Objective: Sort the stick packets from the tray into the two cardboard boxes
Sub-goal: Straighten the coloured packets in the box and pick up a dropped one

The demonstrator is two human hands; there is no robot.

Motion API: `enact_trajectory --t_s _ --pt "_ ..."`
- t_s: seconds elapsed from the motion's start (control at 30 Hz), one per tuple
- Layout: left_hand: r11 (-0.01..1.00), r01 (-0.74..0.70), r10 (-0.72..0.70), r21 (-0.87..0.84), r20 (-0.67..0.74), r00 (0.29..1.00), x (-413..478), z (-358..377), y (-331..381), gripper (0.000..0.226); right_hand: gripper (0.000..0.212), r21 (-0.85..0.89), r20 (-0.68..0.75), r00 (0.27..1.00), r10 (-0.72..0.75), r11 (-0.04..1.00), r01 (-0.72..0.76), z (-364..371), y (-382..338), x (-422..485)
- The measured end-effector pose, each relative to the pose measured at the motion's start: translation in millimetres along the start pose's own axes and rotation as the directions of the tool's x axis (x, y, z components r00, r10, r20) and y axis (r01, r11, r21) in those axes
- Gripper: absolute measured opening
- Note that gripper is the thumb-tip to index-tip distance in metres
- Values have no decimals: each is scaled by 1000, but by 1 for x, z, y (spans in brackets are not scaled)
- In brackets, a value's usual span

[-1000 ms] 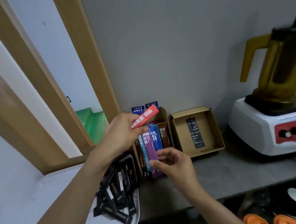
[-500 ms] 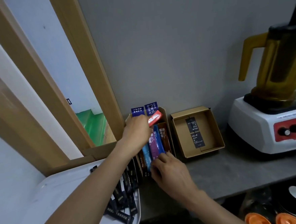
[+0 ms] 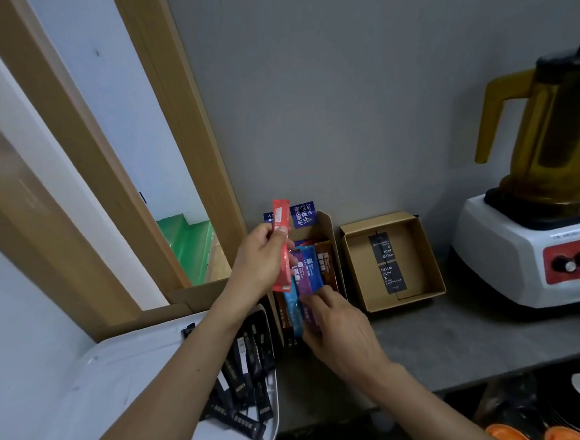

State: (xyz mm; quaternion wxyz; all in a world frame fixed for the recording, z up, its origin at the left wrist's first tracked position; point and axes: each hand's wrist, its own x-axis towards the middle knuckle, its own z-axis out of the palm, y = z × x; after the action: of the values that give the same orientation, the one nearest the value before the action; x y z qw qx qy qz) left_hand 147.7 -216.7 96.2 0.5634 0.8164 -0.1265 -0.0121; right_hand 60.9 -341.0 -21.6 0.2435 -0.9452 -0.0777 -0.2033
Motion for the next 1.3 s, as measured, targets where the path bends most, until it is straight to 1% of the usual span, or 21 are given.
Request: enact_trajectory --t_s 0.1,0.17,0.23,0.27,0.3,0.37,0.4,0.43,0.47,0.5,0.57,0.63,0.67,0.77,0.83,0.87,0.93,1.03,1.13,1.2,1.3 --pt "996 1 -1 -93 -3 1000 -6 -6 -3 26 49 -10 7 1000 -9 1000 9 -4 -2 2" --pt "996 -28 28 -83 2 1000 -9 -10 -7 26 44 50 -26 999 22 999 -21 -5 -1 0" --pt "997 -53 54 -50 20 998 -13 -13 -9 28 36 227 -51 990 133 967 -118 -6 -2 -2" --pt "997 -63 64 -45 23 998 -15 -14 -10 27 34 359 -37 979 202 917 -176 -8 -3 -4" --pt "997 -70 72 -40 29 997 -17 -15 -10 25 34 501 -2 964 266 834 -229 -10 -5 -4" --pt "998 -64 65 -22 68 996 -19 -16 -12 23 38 759 102 930 354 577 -303 -16 -12 -4" --pt "998 -49 51 -27 104 993 -20 -16 -13 23 38 842 137 911 389 439 -314 -19 -15 -3" --pt "999 -24 31 -48 139 990 -20 -15 -12 25 39 891 156 893 421 331 -312 -21 -17 -3" --pt "998 -1 12 -67 158 987 -21 -15 -12 27 39 915 163 880 446 264 -304 -22 -18 -2" --pt "997 5 6 -75 151 988 -21 -14 -11 29 39 925 164 872 461 236 -299 -22 -18 -3" --pt "998 -62 64 -31 64 996 -22 -18 -6 27 39 920 169 876 453 246 -305 -20 -16 -5" --pt "991 -137 137 14 -28 990 -20 -23 1 22 37 903 175 892 417 292 -314 -18 -13 -10" --pt "989 -148 148 10 -44 988 -18 -26 5 23 35 893 170 898 405 322 -315 -17 -13 -12" --pt "991 -127 127 32 -2 992 -18 -28 18 36 29 857 118 902 415 416 -303 -14 -11 -17" --pt "985 -128 126 115 24 992 -17 -27 19 34 26 847 91 900 426 442 -295 -12 -11 -17" --pt "983 -125 121 132 33 992 -16 -27 17 28 26 847 87 901 424 445 -291 -11 -10 -16" --pt "994 -85 80 73 74 994 -13 -29 13 20 27 849 95 910 403 444 -285 -12 -10 -15" --pt "999 -47 45 14 157 987 -10 -34 12 31 29 859 110 925 364 433 -273 -13 -7 -15" --pt "995 -74 65 71 130 989 -7 -36 9 29 18 853 124 933 336 444 -274 -11 -6 -17" --pt "980 -117 101 159 102 990 -5 -37 6 22 16 812 120 944 308 516 -272 -10 -7 -18" --pt "947 -168 142 273 116 983 -3 -36 7 16 20 737 110 953 282 620 -269 -9 -11 -16"
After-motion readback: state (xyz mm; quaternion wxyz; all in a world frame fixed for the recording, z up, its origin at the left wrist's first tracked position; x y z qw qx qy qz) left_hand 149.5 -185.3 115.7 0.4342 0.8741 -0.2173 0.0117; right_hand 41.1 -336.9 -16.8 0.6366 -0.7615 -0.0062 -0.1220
